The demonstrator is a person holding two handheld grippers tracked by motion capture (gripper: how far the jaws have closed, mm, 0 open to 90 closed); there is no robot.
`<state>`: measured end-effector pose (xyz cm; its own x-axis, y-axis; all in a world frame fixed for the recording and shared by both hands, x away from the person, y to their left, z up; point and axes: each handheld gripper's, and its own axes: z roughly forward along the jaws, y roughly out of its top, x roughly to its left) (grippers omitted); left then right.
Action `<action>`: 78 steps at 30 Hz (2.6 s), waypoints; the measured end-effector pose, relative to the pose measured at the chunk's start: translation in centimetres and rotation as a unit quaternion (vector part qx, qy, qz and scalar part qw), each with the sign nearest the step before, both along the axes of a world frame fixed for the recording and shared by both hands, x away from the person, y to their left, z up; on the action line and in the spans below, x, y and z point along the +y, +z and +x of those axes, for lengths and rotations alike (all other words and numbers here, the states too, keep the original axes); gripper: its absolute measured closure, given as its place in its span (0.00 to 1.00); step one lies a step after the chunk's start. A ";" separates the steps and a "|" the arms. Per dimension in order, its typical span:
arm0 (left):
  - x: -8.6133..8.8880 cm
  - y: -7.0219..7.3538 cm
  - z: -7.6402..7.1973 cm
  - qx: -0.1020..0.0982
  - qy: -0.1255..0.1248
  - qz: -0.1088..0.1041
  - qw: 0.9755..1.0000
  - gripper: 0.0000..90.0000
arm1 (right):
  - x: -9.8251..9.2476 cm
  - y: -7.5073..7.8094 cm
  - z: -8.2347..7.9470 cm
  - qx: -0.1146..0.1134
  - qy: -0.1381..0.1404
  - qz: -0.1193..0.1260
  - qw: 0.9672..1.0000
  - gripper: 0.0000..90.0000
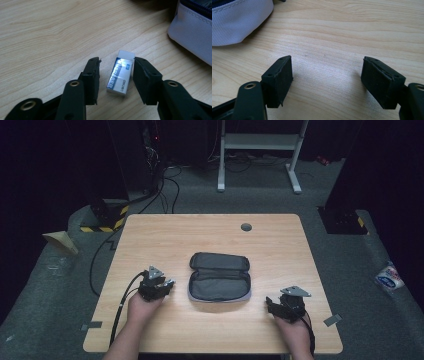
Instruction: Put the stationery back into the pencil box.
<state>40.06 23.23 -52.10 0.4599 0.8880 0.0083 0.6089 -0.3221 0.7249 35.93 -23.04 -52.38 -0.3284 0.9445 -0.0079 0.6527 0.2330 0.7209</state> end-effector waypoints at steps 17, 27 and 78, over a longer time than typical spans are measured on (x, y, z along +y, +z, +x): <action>0.3 -0.4 -1.1 -0.023 -0.006 -0.010 1.000 0.81 | 0.0 0.0 0.0 -0.001 0.001 -0.001 1.000 0.28; 0.2 0.4 -1.7 -0.024 -0.010 -0.008 1.000 0.81 | 0.0 0.0 0.0 -0.001 0.001 -0.001 1.000 0.28; -3.5 7.5 -3.3 -0.072 -0.067 -0.080 0.992 0.81 | 0.0 0.0 0.0 0.000 -0.001 -0.002 1.000 0.28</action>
<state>36.75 19.68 -44.55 0.5778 0.8144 -0.0543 0.4557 -0.2666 0.8492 35.94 -23.02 -52.37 -0.3272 0.9449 -0.0113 0.6527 0.2346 0.7204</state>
